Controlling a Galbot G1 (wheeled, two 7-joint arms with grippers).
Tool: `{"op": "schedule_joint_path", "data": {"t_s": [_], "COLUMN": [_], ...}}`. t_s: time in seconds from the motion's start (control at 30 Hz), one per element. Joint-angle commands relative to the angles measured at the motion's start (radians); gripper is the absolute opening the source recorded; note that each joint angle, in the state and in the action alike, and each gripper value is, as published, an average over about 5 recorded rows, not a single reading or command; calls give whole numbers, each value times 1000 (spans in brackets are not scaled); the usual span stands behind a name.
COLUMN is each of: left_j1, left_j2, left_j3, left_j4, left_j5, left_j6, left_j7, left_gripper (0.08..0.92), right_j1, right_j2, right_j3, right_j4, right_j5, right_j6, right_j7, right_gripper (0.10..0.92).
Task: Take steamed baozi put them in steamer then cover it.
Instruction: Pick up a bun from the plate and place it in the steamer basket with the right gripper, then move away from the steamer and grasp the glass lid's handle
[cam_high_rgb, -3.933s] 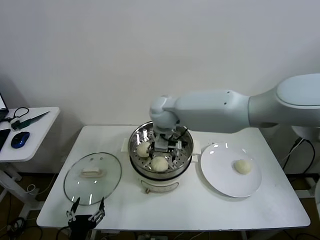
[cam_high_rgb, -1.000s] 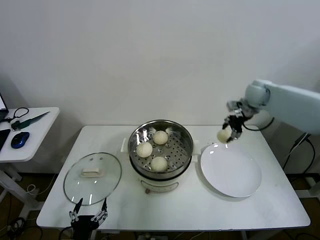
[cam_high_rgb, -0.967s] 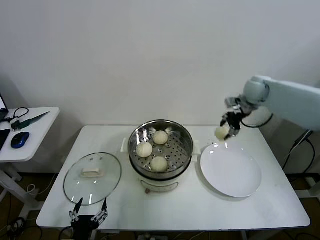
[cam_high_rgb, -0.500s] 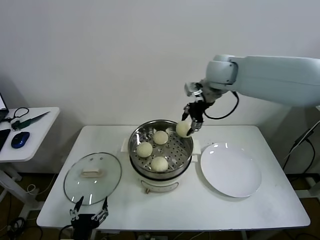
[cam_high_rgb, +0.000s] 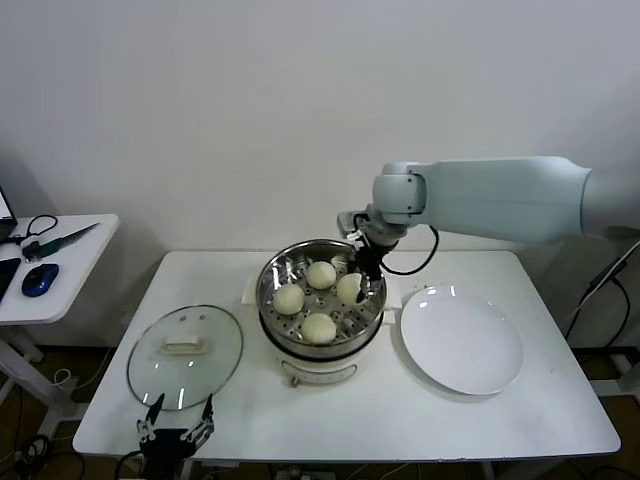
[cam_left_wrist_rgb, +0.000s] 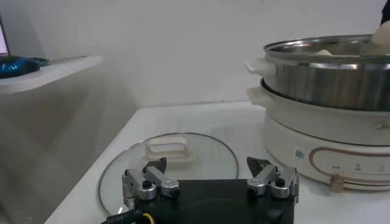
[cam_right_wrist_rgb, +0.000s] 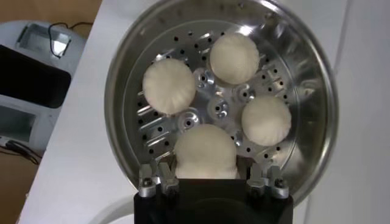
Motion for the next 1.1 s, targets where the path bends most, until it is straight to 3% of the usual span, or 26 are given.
{"op": "schedule_joint_path", "data": {"t_s": [0.03,0.3,0.47,0.73,0.9,1.1], "left_j1": [0,0,1,4,4,-20], "left_j2": [0,0,0,1,7,12], "left_j3": [0,-1,-2,-6,-9,-12], "left_j4": [0,3,2,-14,-32,-46], "left_j5": [1,0,-2,-13,-50,-79], "left_j6": [0,-1,0,21,32,19], "left_j7": [0,0,0,-4,-13,-31], "left_gripper": [823,823,823,823,823,823], "right_j1": [-77,-94,-44,116,47,-332], "right_j2": [24,16,-13,-212,-453,-747], "right_j3": [-3,19,31,52,212,651], "right_j4": [-10,-14,-5,49,84,137], "right_j5": [-29,-23,-27,-30,19,8], "right_j6": [-39,-48,-1,78,30,41], "right_j7": [64,89,38,-37,246,572], "right_gripper": [653,665,779,822,823,823]}}
